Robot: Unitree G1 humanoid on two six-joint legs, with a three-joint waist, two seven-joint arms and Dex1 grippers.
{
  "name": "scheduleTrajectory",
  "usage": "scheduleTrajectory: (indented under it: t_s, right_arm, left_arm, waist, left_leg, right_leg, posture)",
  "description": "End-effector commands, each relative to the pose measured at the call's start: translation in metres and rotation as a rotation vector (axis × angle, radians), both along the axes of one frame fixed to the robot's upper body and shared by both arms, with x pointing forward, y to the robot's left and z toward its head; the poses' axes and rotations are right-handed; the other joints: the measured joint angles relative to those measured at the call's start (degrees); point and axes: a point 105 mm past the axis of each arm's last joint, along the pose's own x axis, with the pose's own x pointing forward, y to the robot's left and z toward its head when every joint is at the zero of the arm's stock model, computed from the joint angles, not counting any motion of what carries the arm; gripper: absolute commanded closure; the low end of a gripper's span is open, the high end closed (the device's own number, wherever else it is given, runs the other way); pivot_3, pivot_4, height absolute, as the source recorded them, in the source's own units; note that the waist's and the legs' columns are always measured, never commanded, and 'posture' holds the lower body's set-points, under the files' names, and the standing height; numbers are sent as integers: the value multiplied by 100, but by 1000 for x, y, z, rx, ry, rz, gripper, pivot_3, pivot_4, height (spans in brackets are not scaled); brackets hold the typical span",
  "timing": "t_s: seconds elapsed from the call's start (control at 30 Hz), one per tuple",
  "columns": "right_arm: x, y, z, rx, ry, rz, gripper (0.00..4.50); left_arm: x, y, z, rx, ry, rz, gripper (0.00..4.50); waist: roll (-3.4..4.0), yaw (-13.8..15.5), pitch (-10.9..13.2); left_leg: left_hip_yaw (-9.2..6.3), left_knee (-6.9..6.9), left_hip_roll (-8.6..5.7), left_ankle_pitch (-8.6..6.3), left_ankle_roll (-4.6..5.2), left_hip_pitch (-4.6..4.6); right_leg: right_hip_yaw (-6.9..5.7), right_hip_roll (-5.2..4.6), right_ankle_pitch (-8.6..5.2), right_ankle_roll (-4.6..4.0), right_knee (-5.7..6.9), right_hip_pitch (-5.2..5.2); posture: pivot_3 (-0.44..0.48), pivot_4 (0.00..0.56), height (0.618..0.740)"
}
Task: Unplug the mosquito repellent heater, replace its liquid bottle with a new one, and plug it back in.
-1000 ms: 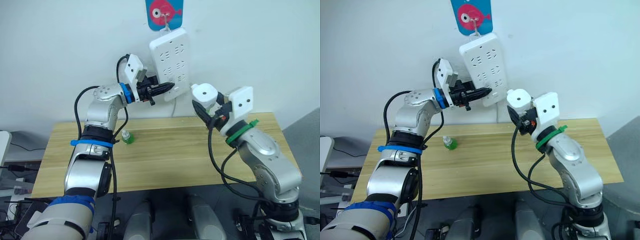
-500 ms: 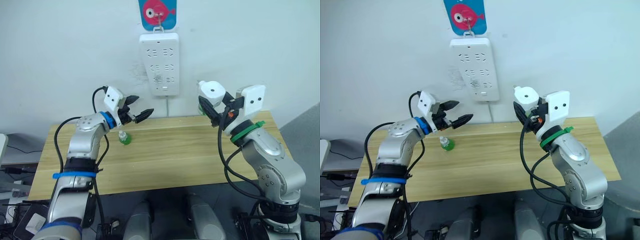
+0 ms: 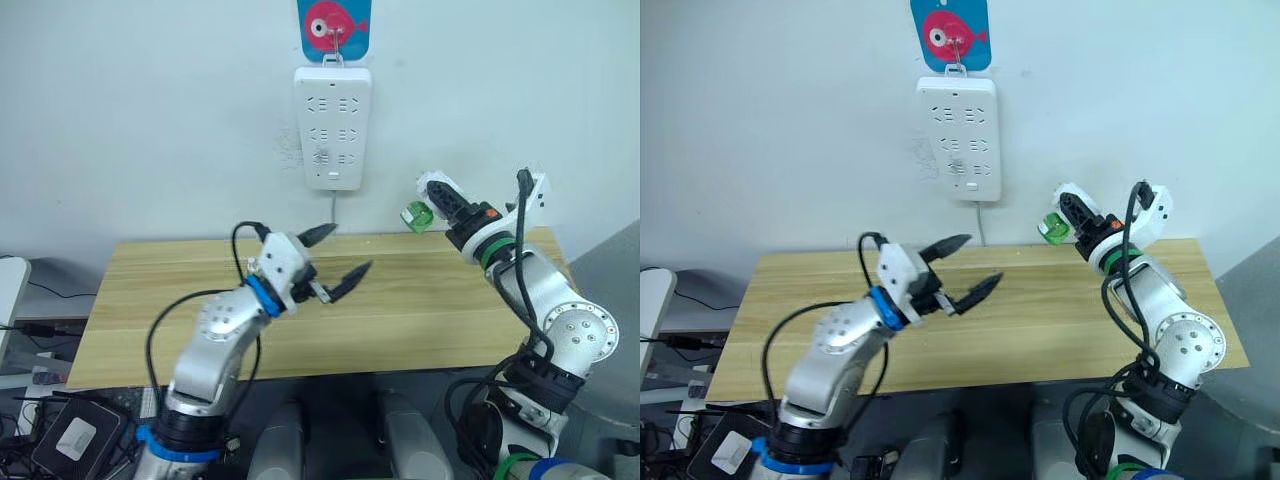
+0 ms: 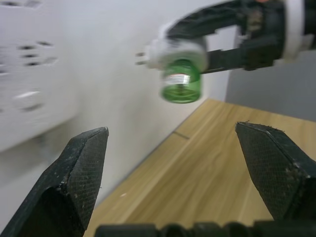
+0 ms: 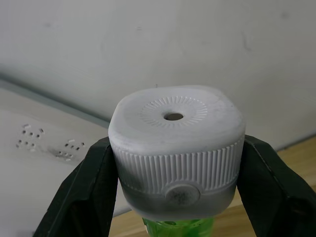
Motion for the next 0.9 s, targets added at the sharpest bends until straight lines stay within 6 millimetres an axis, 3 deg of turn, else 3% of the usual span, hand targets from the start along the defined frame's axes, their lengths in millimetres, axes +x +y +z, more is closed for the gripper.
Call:
scheduleTrajectory:
  t_s: [0.03,0.4,0.73,0.9]
  right_arm:
    - [-9,3,22,84,-34,58,1553]
    - [-24,17,30,83,9,144,1553]
    - [-28,23,35,91,11,150,1553]
    - [-30,25,35,90,12,154,1553]
  left_arm:
    - [1,-23,14,-55,-70,-9,19]
    - [21,-49,31,-108,-138,-9,19]
    - [25,-53,33,-153,-117,-1,19]
    - [27,-54,34,-164,-109,4,1046]
  waist:
    - [0,-2,0]
    - [2,-45,2]
    - [2,-42,3]
    - [2,-40,3]
  left_leg:
    - [4,1,0,0,0,0]
    - [16,0,13,0,3,-2]
    - [14,0,12,0,3,-6]
    - [12,-1,13,0,3,-11]
  right_leg:
    - [0,1,0,0,1,0]
    - [2,30,-1,1,-4,1]
    - [2,30,-2,3,-13,1]
    - [0,31,-1,3,-27,3]
  posture:
    - [-87,293,740]
    - [-116,294,740]
    - [-137,295,740]
    - [-138,297,740]
